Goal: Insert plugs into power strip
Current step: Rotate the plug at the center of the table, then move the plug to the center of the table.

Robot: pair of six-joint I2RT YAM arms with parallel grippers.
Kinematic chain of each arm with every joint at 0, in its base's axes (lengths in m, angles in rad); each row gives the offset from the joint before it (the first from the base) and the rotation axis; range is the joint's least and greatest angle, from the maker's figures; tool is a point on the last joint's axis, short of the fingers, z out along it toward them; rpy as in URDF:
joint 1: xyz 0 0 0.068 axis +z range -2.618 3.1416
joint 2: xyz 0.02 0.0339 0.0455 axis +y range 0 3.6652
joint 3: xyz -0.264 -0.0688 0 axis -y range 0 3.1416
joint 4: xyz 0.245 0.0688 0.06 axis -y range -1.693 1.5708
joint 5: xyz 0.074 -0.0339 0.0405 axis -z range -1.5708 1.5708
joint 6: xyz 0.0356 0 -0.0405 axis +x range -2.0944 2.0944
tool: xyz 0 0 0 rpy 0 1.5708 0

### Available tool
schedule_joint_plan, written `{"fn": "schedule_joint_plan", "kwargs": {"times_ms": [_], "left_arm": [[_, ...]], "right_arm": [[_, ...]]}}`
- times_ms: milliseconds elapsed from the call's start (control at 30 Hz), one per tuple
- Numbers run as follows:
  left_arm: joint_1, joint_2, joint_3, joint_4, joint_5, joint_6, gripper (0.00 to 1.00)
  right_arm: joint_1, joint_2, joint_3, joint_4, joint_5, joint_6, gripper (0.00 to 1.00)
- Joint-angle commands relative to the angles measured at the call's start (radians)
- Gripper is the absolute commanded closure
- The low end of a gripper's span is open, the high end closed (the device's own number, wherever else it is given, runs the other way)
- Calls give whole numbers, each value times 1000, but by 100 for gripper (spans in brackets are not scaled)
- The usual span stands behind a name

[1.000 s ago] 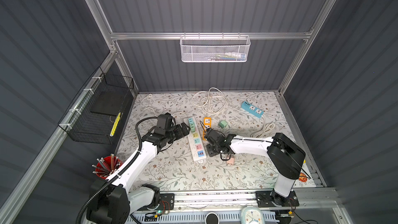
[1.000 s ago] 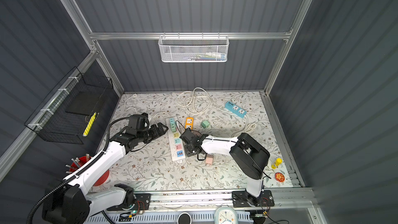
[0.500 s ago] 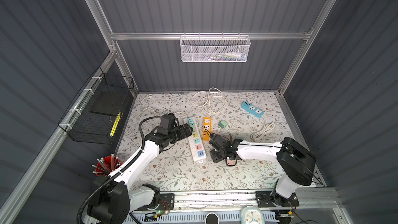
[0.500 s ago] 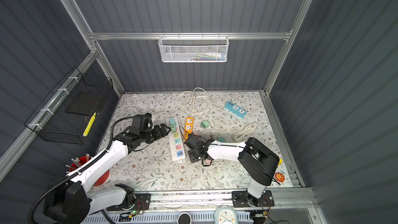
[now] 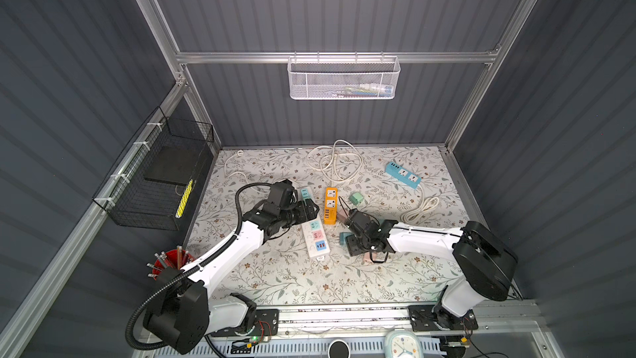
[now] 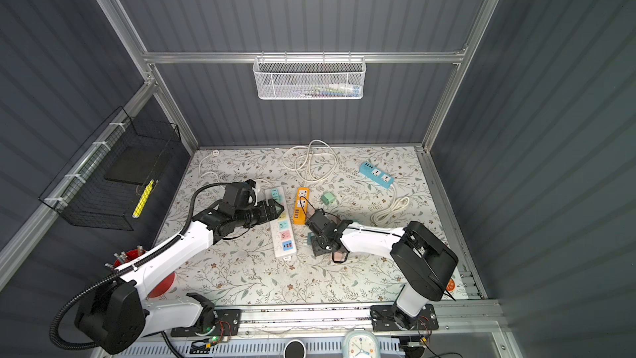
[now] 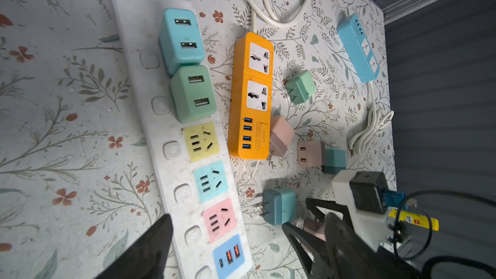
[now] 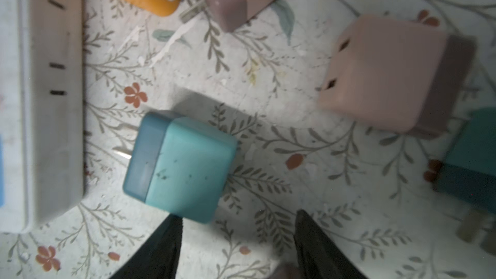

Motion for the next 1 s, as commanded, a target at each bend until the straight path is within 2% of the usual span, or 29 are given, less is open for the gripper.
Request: {"fn": "schedule_joint_plan", "kwargs": {"times_ms": [0, 100, 267, 333, 533, 633, 767, 967], "left_arm": [[-21, -7, 33, 20, -10, 36, 14], [-61, -11, 37, 29, -35, 64, 17], [-152, 1, 81, 8, -165, 162, 22], [-167, 18, 101, 8, -176, 192, 23], [-196, 142, 250, -144, -103, 314, 20], [-279, 223, 328, -266, -166, 419, 21], [-387, 336, 414, -417, -253, 537, 20], [-439, 467, 478, -480, -235, 635, 20]], "right_arm": [[-8, -24, 23, -35, 36, -4, 33], [-12, -56, 32, -55, 41, -16, 34], [-37, -167, 24, -61, 53, -7, 32], [-60, -209, 9, -49, 54, 9, 32], [-158, -316, -32, -34, 17, 33, 32], [-225, -376, -69, -5, -91, 37, 33], [-298, -467, -124, 21, -135, 54, 34], [-355, -534, -158, 27, -165, 66, 35]]}}
